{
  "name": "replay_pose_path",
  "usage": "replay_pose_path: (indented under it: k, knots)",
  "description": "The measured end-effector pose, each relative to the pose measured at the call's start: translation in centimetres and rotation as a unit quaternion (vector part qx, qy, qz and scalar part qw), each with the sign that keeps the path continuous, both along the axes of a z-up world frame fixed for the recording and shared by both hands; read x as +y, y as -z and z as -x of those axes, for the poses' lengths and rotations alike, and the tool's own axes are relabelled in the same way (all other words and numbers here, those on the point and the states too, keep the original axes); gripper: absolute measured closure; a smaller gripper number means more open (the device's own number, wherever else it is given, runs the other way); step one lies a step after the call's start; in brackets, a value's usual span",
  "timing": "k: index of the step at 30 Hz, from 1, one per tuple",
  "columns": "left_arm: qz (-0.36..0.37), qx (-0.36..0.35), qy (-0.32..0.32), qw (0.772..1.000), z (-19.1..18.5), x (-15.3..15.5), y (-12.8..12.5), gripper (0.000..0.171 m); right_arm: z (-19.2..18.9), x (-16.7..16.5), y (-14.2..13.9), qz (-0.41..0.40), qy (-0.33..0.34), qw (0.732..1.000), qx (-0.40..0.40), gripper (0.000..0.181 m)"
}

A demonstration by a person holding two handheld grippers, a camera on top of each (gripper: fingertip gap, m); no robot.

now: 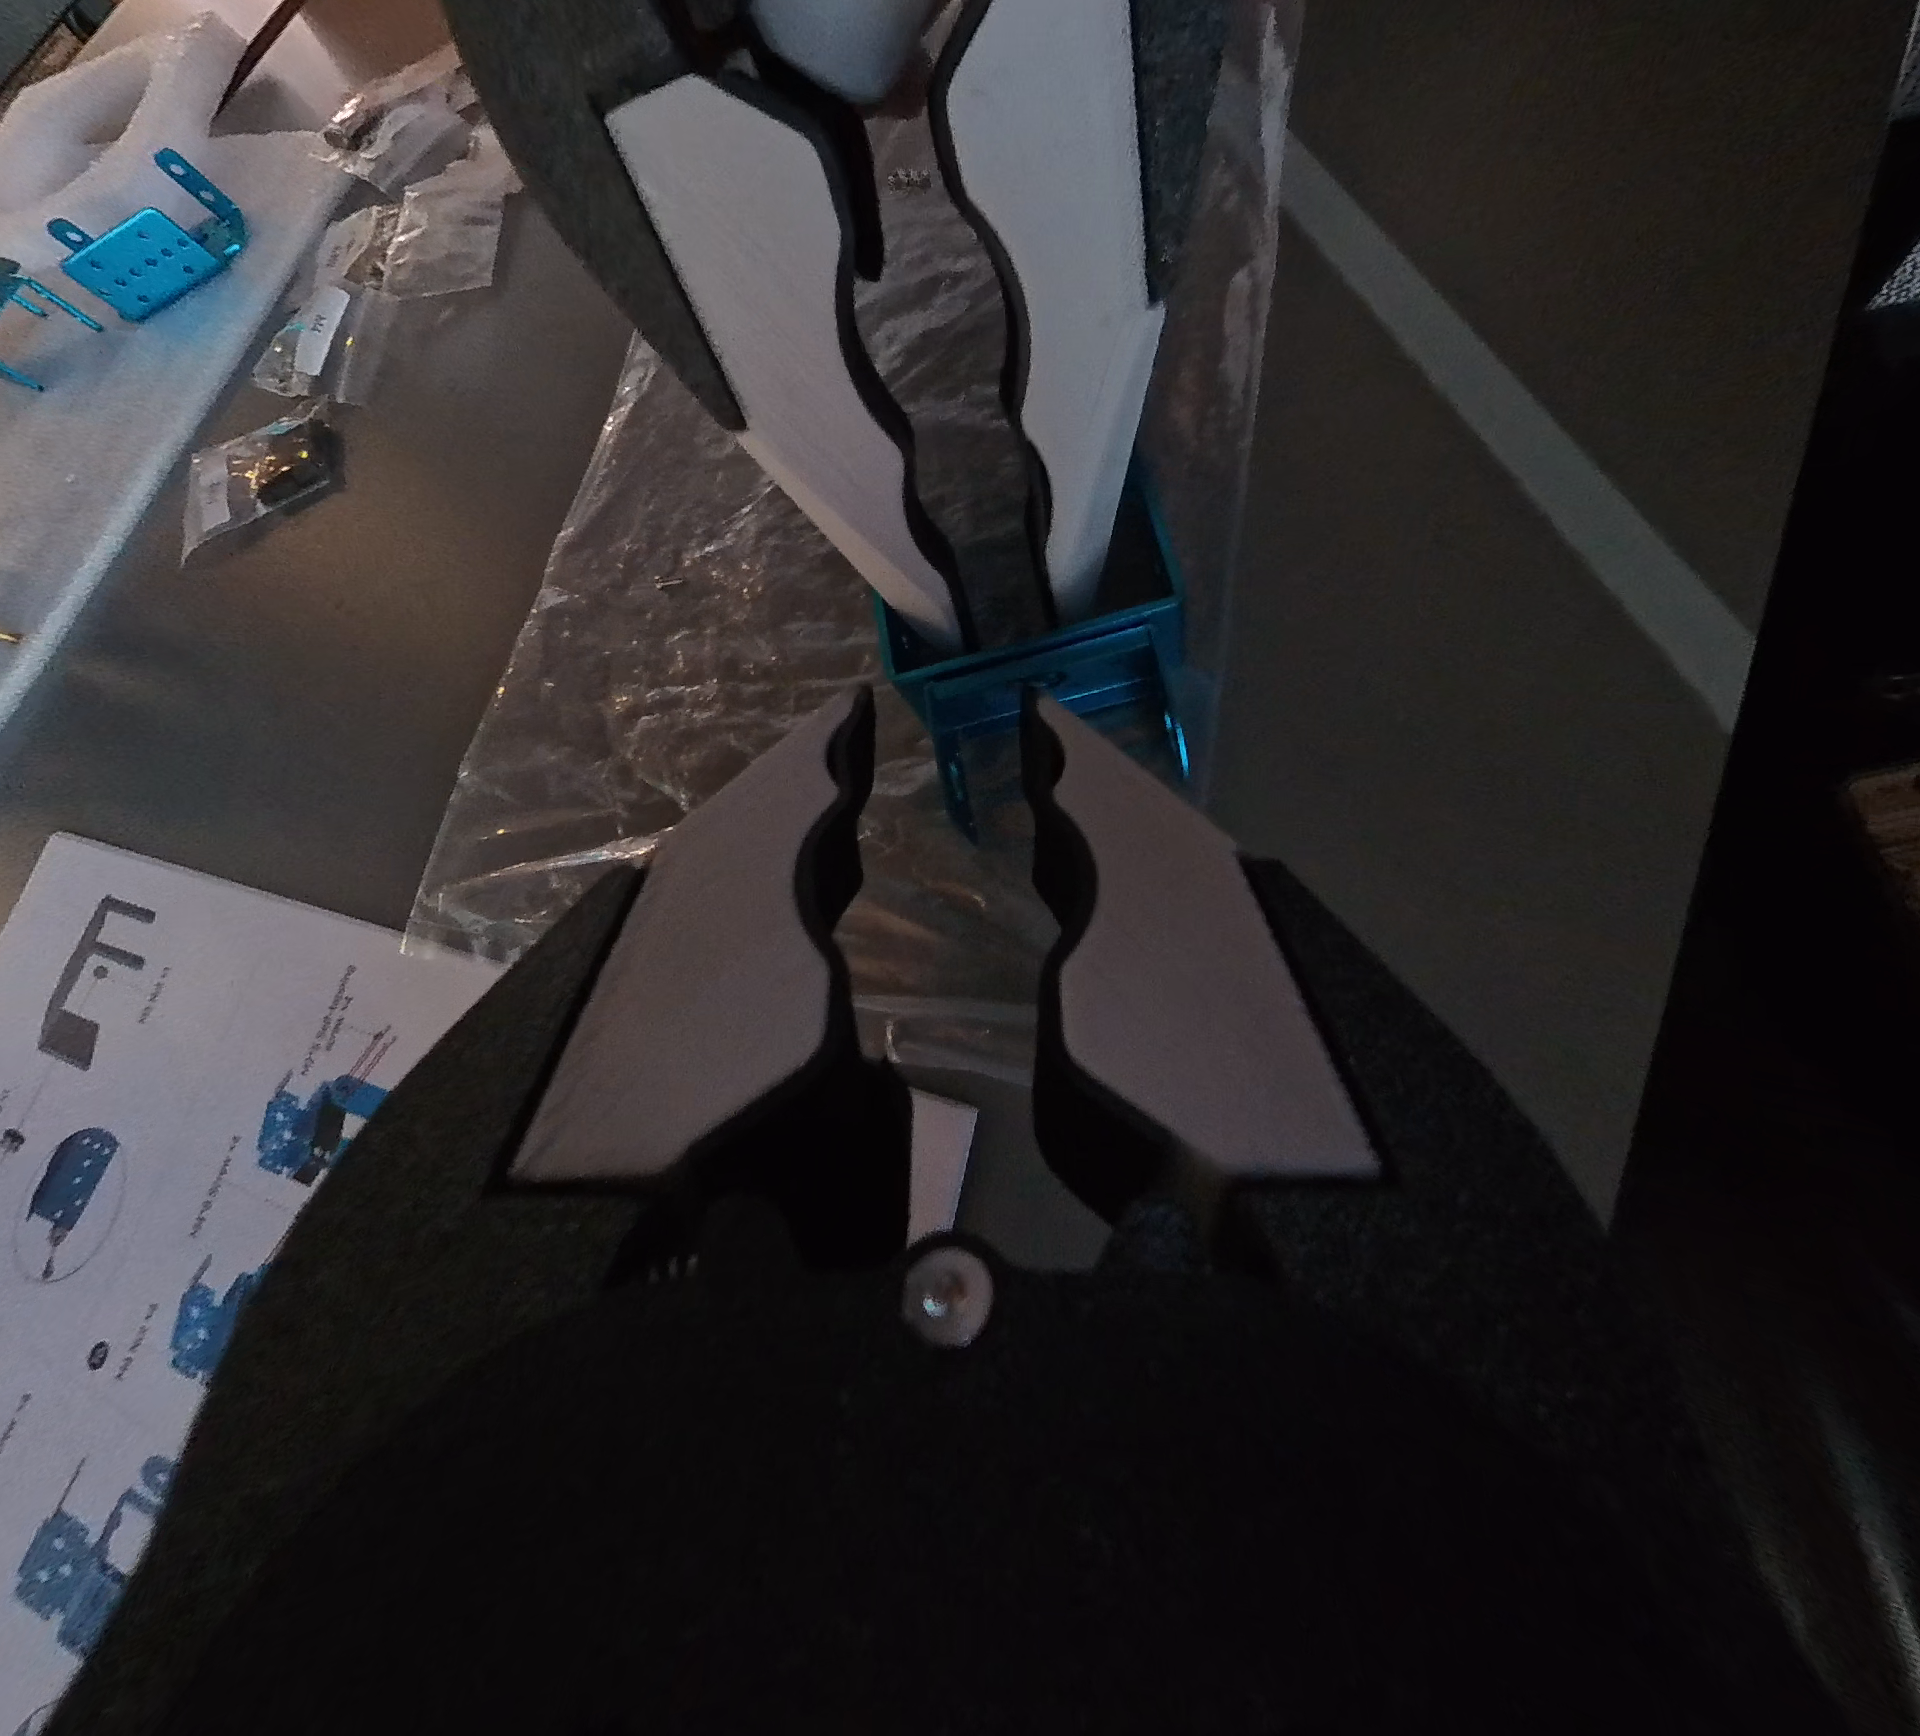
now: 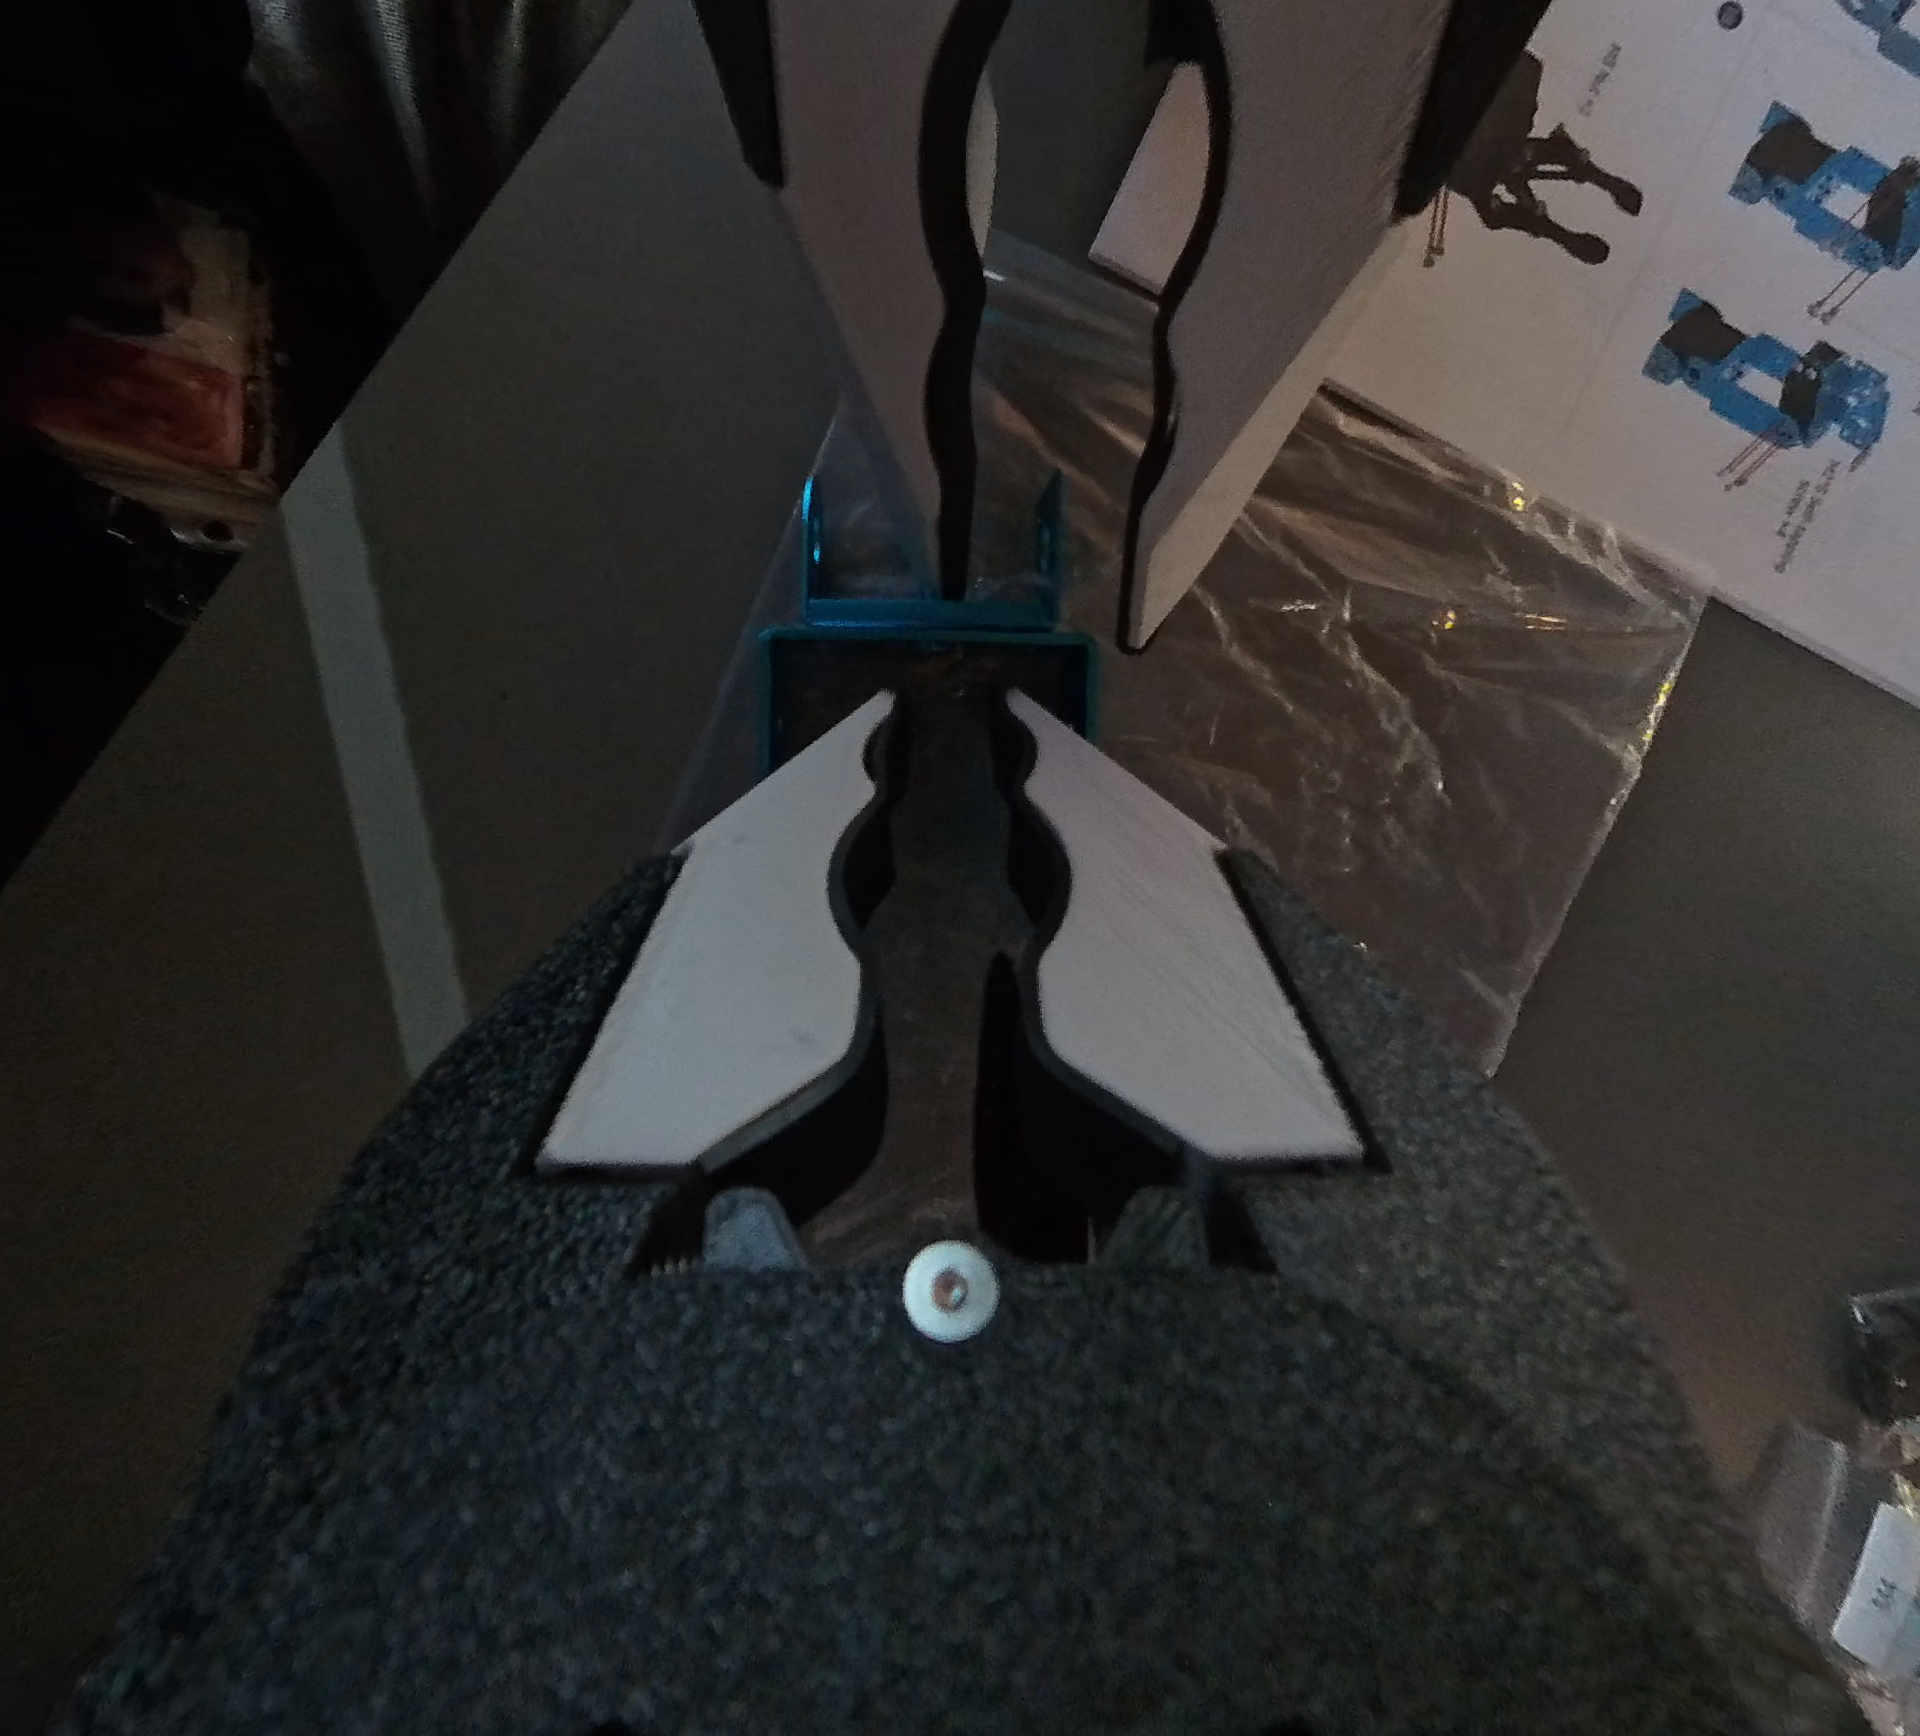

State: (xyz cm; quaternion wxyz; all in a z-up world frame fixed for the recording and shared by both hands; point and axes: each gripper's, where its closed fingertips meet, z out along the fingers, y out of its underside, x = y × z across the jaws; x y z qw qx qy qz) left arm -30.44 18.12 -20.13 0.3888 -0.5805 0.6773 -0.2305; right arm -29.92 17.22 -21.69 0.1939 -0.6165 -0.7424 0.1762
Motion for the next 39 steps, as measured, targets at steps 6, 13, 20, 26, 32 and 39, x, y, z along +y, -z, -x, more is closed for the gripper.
replay_pose_path:
  k: [6, 13, 20, 26, 32, 39]
  knots:
    - [-0.001, 0.001, -0.001, 1.000, 0.1, 0.1, 0.0, 0.145, 0.2, 0.2, -0.2, 0.015, 0.011, 1.000, -0.009, 0.166]
    - [-0.005, 0.009, -0.004, 1.000, 0.2, 0.2, 0.3, 0.144, 0.3, -0.2, 0.1, 0.027, 0.008, 0.999, -0.020, 0.176]
    - [-0.007, 0.010, -0.007, 1.000, 0.2, 0.3, 0.3, 0.144, -0.2, -0.4, 0.1, 0.013, 0.001, 1.000, -0.021, 0.181]
    - [-0.009, 0.014, -0.011, 1.000, 0.4, 0.5, 0.5, 0.144, -2.0, 0.4, -1.0, 0.002, 0.026, 0.999, -0.019, 0.181]
    - [-0.010, 0.017, -0.011, 1.000, 0.6, 0.5, 0.6, 0.144, -0.5, -0.1, -0.7, 0.012, 0.016, 1.000, -0.007, 0.167]
    - [-0.010, 0.016, -0.010, 1.000, 0.7, 0.5, 0.5, 0.144, 0.0, -0.4, 0.0, 0.039, 0.018, 0.999, -0.017, 0.169]
